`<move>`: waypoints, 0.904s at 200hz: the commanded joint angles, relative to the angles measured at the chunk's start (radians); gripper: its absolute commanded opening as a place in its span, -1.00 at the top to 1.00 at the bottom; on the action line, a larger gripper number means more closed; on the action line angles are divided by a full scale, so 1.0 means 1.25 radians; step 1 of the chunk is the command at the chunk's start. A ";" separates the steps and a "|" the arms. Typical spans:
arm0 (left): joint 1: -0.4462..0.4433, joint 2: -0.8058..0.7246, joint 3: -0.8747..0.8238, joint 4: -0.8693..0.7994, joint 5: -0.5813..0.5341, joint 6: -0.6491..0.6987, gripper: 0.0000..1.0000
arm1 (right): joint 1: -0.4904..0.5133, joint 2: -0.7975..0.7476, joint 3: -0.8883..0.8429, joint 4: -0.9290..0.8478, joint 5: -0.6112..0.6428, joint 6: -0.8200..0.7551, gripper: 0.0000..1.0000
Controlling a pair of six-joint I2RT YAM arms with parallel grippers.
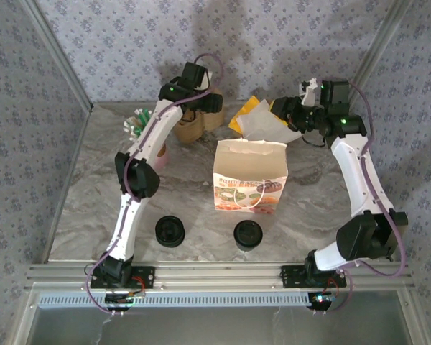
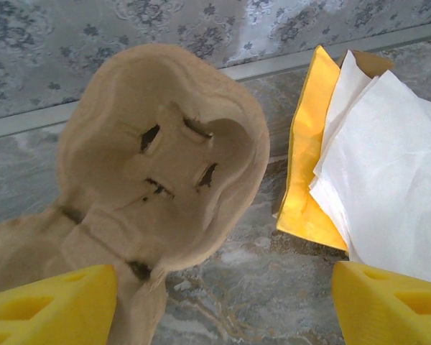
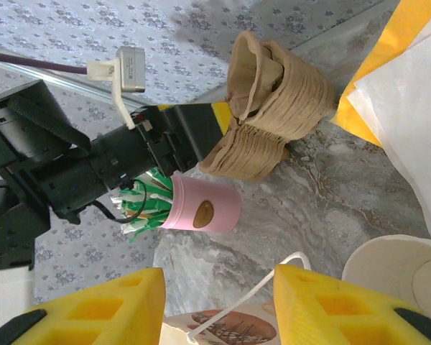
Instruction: Pack the takeout coffee
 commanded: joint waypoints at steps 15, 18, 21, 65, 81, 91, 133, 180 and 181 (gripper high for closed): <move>0.016 0.045 0.044 0.078 0.076 0.024 -0.48 | -0.006 0.017 0.001 0.013 -0.034 -0.003 0.10; 0.017 0.048 0.045 0.080 0.078 0.023 -0.47 | -0.006 0.018 0.001 0.013 -0.034 -0.004 0.10; 0.017 0.050 0.045 0.083 0.081 0.022 -0.47 | -0.007 0.019 0.001 0.013 -0.033 -0.003 0.10; 0.021 0.087 0.056 0.115 0.103 0.019 -0.44 | -0.002 0.039 -0.002 0.024 -0.040 -0.003 0.11; 0.021 0.096 0.058 0.120 0.100 0.013 -0.42 | 0.002 0.044 0.001 0.028 -0.038 -0.003 0.11; 0.021 0.101 0.059 0.125 0.096 0.014 -0.41 | 0.005 0.047 0.001 0.029 -0.039 -0.003 0.11; 0.021 0.111 0.064 0.129 0.098 0.014 -0.39 | 0.008 0.056 0.006 0.030 -0.041 -0.003 0.11; 0.019 0.122 0.064 0.126 0.106 0.020 -0.27 | 0.011 0.056 0.003 0.033 -0.042 -0.003 0.11; 0.019 0.123 0.064 0.126 0.105 0.020 -0.27 | 0.011 0.056 0.003 0.032 -0.042 -0.003 0.11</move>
